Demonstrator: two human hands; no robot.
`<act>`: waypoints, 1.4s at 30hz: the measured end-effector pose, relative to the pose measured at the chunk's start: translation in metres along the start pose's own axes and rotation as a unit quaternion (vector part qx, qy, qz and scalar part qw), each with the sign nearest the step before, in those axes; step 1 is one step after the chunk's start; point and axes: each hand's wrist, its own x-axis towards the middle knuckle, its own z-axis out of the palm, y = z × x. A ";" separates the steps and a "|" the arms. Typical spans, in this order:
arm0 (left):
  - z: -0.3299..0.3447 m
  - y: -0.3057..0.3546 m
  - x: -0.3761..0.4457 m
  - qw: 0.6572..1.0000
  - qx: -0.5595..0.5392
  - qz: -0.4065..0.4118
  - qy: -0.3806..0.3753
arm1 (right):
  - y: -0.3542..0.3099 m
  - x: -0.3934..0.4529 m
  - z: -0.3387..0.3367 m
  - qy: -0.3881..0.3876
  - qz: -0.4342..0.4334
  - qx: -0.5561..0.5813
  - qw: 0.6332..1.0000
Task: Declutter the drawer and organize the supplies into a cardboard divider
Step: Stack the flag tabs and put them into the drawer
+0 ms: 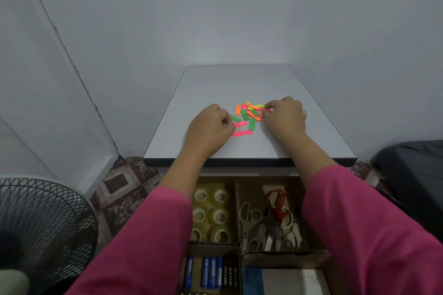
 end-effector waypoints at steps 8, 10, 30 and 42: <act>0.005 -0.005 0.004 0.997 0.015 0.052 -0.060 | -0.001 0.001 -0.002 0.005 0.008 0.009 1.000; 0.005 -0.006 0.005 0.996 0.021 0.053 -0.070 | -0.001 0.001 -0.002 0.003 0.008 0.001 1.000; 0.002 -0.003 0.005 1.000 -0.021 -0.007 -0.008 | -0.005 -0.037 -0.020 -0.184 -0.059 0.298 0.935; 0.001 -0.002 0.004 1.000 -0.017 -0.025 -0.006 | -0.016 0.008 -0.007 -0.097 0.070 0.121 0.985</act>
